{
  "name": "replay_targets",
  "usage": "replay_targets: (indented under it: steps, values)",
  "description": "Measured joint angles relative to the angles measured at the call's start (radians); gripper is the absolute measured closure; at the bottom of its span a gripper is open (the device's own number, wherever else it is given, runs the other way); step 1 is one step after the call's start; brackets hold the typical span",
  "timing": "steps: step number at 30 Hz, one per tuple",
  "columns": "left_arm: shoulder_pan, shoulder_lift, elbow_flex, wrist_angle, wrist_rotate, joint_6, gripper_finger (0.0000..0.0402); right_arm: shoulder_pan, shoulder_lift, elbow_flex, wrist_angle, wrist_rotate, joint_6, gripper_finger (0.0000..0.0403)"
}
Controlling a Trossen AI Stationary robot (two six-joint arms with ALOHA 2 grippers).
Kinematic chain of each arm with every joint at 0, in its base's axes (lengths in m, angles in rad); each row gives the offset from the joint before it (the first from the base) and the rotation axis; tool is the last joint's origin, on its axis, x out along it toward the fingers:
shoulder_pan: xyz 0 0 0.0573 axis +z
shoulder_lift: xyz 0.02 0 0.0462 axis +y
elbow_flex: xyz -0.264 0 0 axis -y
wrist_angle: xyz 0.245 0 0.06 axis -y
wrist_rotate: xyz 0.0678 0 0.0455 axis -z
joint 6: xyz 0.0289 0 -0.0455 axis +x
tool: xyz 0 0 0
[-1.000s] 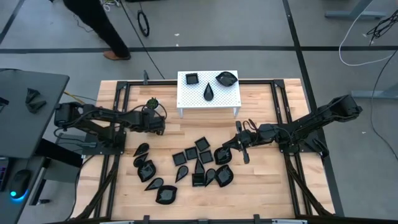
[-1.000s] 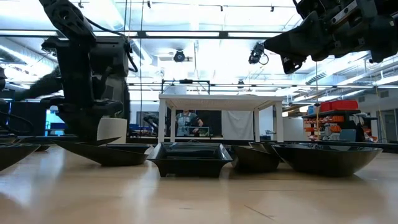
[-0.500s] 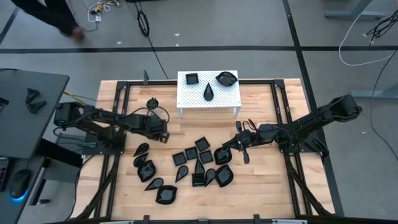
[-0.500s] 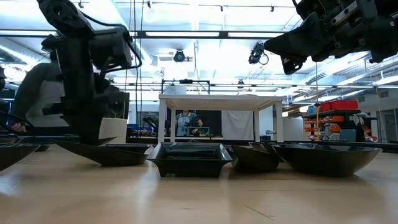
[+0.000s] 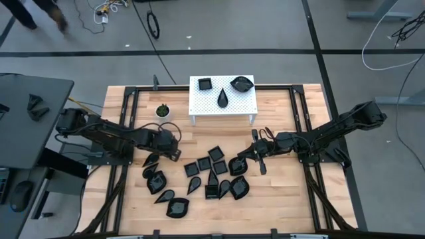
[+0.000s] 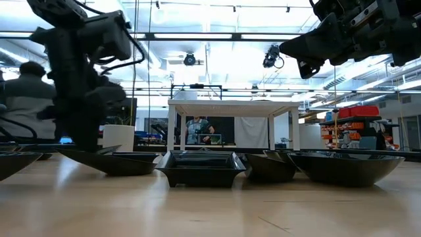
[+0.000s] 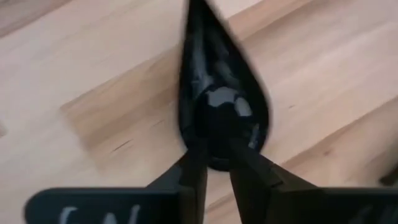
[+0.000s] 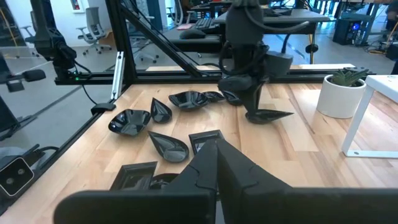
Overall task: Pick & Place Mini shaped plates
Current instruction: Stack the black plate on top of the black plate on the shelf
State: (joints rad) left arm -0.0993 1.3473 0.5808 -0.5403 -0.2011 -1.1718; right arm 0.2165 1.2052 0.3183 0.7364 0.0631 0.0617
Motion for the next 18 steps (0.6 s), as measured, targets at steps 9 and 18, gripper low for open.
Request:
replay_targets:
  steps: [9,18]
  values:
    - [-0.103,-0.126,0.0,-0.099,-0.172,-0.102,0.0265,0.0,0.0,0.0,0.007,0.0,-0.001,0.0396]
    - [-0.121,-0.108,0.0,-0.148,-0.274,-0.156,0.0268,0.0,0.0,0.0,0.007,0.0,0.0,0.0396]
